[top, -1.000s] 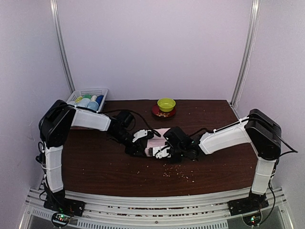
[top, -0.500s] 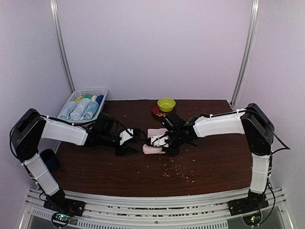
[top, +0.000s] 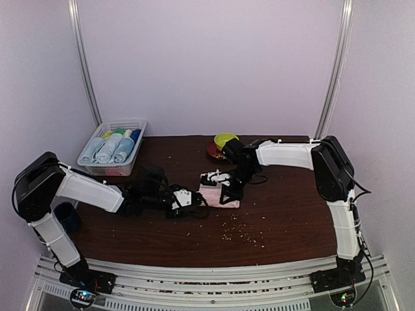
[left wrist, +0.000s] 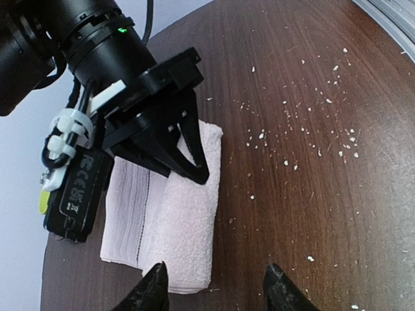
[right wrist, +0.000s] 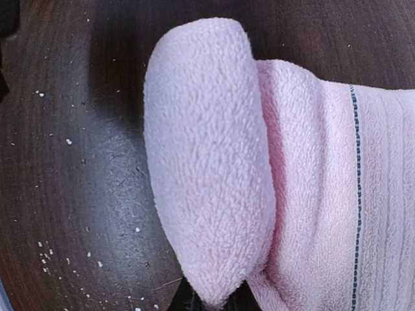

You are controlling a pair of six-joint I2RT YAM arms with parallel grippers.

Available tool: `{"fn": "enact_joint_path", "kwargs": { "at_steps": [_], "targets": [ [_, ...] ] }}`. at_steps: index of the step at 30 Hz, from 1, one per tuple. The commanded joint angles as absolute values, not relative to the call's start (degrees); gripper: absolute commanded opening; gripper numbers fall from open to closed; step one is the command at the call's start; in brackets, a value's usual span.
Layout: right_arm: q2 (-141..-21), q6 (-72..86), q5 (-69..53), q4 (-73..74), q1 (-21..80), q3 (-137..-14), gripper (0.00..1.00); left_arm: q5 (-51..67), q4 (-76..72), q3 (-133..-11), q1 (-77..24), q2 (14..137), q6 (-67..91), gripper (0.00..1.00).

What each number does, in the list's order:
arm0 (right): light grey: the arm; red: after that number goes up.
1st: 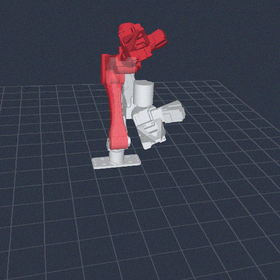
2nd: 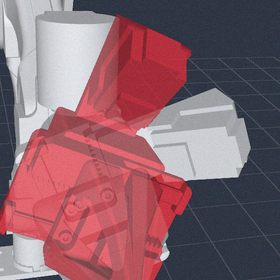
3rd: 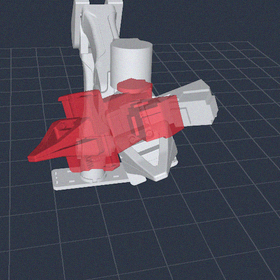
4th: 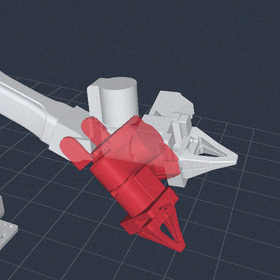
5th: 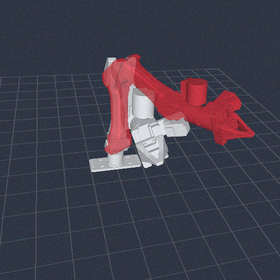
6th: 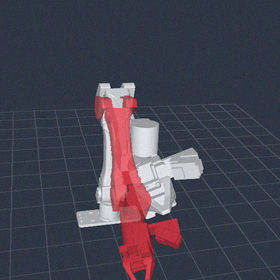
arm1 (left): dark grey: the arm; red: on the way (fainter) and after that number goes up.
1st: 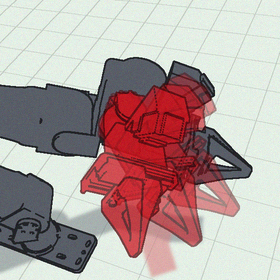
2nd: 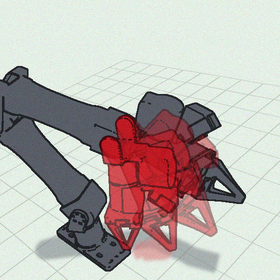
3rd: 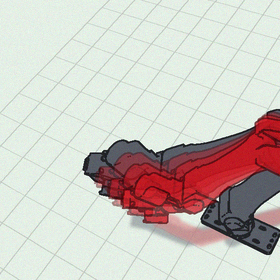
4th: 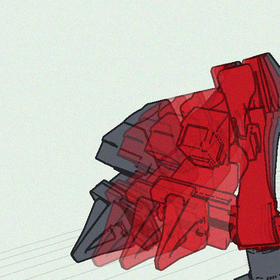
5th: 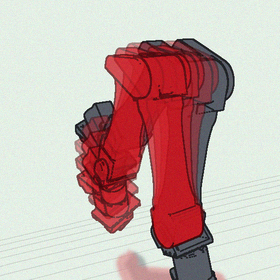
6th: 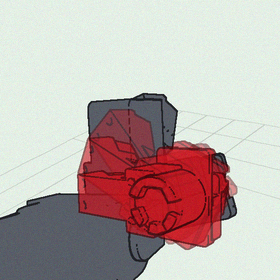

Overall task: Roll the towels
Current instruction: Roll the towel at the center of the board.

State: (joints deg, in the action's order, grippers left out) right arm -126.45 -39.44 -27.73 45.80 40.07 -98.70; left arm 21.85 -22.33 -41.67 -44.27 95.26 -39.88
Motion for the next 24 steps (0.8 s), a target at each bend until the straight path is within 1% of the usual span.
{"fn": "enact_joint_path", "kwargs": {
  "at_steps": [1,9,16,19,24],
  "targets": [
    [-130.4,-37.9,-32.9,57.9,38.7,-98.3,0.00,16.4,-28.2,-42.1,-46.3,98.7,-42.5,0.51],
    [-131.9,-38.4,-35.5,62.1,37.5,-100.7,0.00,10.4,-31.4,-44.6,-48.5,104.0,-44.5,0.54],
    [-133.1,-38.5,-36.3,63.3,37.2,-101.8,0.00,8.6,-37.0,-42.2,-49.8,104.2,-45.1,0.55],
    [-134.1,-38.4,-36.6,63.7,36.9,-102.3,0.00,10.5,-41.4,-39.5,-50.1,102.7,-45.4,0.55],
    [-134.6,-38.7,-37.2,64.1,36.6,-102.6,0.00,8.0,-38.9,-41.8,-50.9,105.3,-46.3,0.57]
  ]
}}
